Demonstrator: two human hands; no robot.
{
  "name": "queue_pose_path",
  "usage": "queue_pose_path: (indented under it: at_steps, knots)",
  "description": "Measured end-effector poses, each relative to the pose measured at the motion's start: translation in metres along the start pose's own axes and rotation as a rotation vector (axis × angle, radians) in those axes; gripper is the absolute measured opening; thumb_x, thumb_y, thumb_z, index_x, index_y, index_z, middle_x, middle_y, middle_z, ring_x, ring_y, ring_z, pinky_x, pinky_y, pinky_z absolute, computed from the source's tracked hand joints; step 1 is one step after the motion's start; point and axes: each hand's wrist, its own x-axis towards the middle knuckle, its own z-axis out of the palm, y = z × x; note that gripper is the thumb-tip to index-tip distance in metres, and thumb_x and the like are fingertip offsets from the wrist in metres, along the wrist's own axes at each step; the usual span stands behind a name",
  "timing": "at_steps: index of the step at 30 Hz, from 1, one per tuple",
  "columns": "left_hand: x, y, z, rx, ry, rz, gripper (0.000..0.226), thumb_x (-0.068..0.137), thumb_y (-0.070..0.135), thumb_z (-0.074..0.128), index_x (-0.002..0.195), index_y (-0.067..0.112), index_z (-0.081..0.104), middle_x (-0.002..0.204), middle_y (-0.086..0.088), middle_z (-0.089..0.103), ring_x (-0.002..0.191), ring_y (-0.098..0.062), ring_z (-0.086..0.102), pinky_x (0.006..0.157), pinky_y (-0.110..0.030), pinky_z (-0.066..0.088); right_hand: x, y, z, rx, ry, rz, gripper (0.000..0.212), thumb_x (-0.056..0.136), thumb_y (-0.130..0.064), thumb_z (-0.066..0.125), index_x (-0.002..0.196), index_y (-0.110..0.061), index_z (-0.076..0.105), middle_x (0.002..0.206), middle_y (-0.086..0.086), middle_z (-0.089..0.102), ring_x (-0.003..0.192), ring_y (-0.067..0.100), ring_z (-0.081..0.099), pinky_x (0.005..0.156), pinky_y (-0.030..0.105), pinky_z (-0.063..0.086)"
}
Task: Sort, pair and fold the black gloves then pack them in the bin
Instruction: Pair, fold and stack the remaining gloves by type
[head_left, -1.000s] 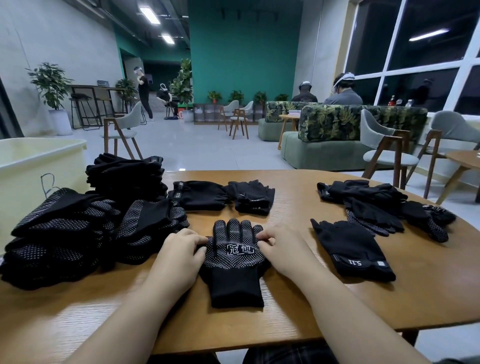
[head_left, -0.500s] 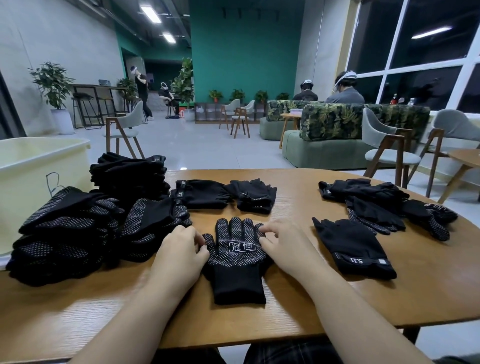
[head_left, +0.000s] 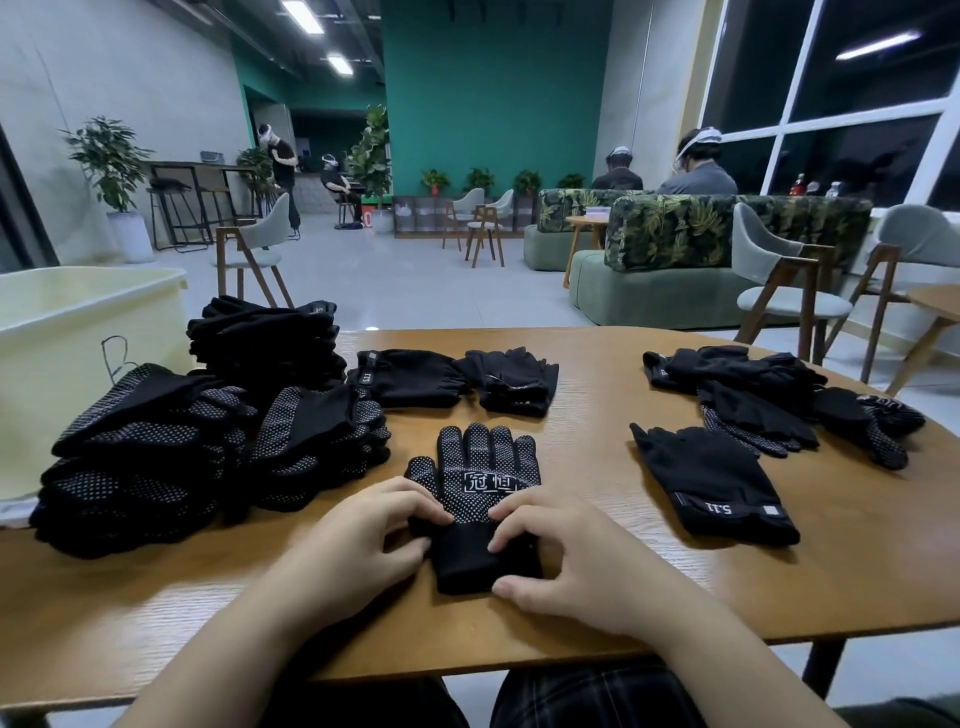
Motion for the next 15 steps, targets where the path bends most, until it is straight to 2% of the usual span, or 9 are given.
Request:
queue_pose_path:
  at_steps: [1, 3, 6, 9, 12, 15]
  knots:
    - [0.0, -0.001, 0.001, 0.005, 0.01, 0.006, 0.017, 0.073, 0.034, 0.058, 0.088, 0.04, 0.064, 0.103, 0.021, 0.058, 0.102, 0.001, 0.058, 0.089, -0.008, 0.039, 0.0, -0.001, 0.0, 0.013, 0.006, 0.001, 0.014, 0.078, -0.04, 0.07, 0.091, -0.039, 0.063, 0.12, -0.028, 0.049, 0.116, -0.011, 0.039, 0.097, 0.008, 0.028]
    - [0.0, -0.001, 0.001, 0.021, 0.026, 0.015, 0.016, 0.074, 0.027, 0.06, 0.083, 0.039, 0.065, 0.102, 0.022, 0.057, 0.1, 0.0, 0.058, 0.087, -0.007, 0.039, 0.0, -0.003, 0.0, 0.024, 0.017, -0.003, 0.011, 0.081, -0.033, 0.069, 0.084, -0.04, 0.06, 0.117, -0.027, 0.051, 0.114, -0.009, 0.042, 0.095, 0.01, 0.031]
    - [-0.002, 0.002, 0.0, 0.067, 0.042, 0.033, 0.019, 0.073, 0.022, 0.061, 0.076, 0.04, 0.062, 0.101, 0.022, 0.055, 0.099, -0.001, 0.056, 0.085, -0.008, 0.038, 0.0, -0.004, 0.0, 0.08, 0.049, -0.005, 0.006, 0.08, -0.027, 0.069, 0.083, -0.03, 0.065, 0.111, -0.023, 0.057, 0.111, -0.004, 0.047, 0.093, 0.011, 0.035]
    - [-0.003, 0.002, -0.001, 0.088, 0.038, 0.033, 0.017, 0.075, 0.023, 0.063, 0.075, 0.04, 0.06, 0.098, 0.022, 0.054, 0.099, -0.002, 0.055, 0.086, -0.011, 0.039, 0.0, -0.004, -0.002, 0.158, 0.076, 0.001, 0.008, 0.077, -0.028, 0.067, 0.08, -0.034, 0.062, 0.104, -0.021, 0.062, 0.108, 0.0, 0.052, 0.093, 0.017, 0.04]
    - [-0.005, 0.007, -0.002, 0.124, 0.009, 0.05, 0.01, 0.072, 0.038, 0.056, 0.081, 0.041, 0.058, 0.096, 0.023, 0.052, 0.101, -0.002, 0.051, 0.088, -0.014, 0.038, -0.001, -0.004, -0.002, 0.204, 0.054, 0.029, 0.012, 0.076, -0.032, 0.064, 0.076, -0.042, 0.057, 0.099, -0.02, 0.062, 0.104, 0.004, 0.054, 0.091, 0.03, 0.047]
    - [-0.009, 0.011, -0.002, 0.151, -0.058, 0.073, 0.035, 0.067, 0.043, 0.054, 0.102, 0.04, 0.059, 0.098, 0.025, 0.048, 0.112, -0.001, 0.041, 0.095, -0.009, 0.03, -0.001, -0.005, -0.002, 0.225, 0.038, 0.052, 0.01, 0.075, -0.034, 0.056, 0.077, -0.044, 0.057, 0.099, -0.018, 0.062, 0.104, 0.005, 0.054, 0.092, 0.035, 0.048]
